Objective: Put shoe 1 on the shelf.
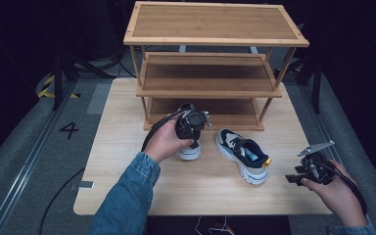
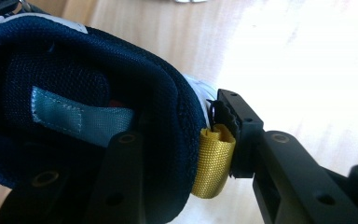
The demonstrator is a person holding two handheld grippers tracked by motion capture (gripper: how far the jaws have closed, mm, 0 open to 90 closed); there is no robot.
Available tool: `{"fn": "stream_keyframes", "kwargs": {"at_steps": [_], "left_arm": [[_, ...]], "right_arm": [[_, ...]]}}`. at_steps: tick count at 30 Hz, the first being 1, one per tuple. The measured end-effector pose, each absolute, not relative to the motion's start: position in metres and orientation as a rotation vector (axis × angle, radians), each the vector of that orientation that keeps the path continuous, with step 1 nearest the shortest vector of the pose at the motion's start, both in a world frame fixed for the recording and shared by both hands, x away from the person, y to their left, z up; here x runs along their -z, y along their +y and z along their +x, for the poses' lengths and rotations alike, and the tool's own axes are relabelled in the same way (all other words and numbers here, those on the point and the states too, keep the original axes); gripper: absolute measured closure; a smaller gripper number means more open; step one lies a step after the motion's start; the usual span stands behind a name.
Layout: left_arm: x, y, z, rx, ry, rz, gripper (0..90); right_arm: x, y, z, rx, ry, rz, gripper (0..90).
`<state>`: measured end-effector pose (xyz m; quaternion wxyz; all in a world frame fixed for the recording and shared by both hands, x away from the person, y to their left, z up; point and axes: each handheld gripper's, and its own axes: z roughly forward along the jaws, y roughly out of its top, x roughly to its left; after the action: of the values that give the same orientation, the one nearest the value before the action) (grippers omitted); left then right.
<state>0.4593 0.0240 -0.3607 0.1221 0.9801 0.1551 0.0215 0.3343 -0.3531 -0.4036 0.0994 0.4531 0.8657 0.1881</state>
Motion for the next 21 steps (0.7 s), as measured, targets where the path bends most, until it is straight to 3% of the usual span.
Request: {"fn": "stream_keyframes", "kwargs": {"at_steps": [8,21], "left_arm": [[0.369,0.015,0.486,-0.132,0.413,2.888,65.6],[0.386,0.014,0.506,-0.075,0.47,2.862,65.0]], "right_arm": [[0.408,-0.353,0.335,-0.539,2.571,1.346,47.5],[0.407,-0.356,0.335,-0.546,2.565,1.349,47.6]]}}
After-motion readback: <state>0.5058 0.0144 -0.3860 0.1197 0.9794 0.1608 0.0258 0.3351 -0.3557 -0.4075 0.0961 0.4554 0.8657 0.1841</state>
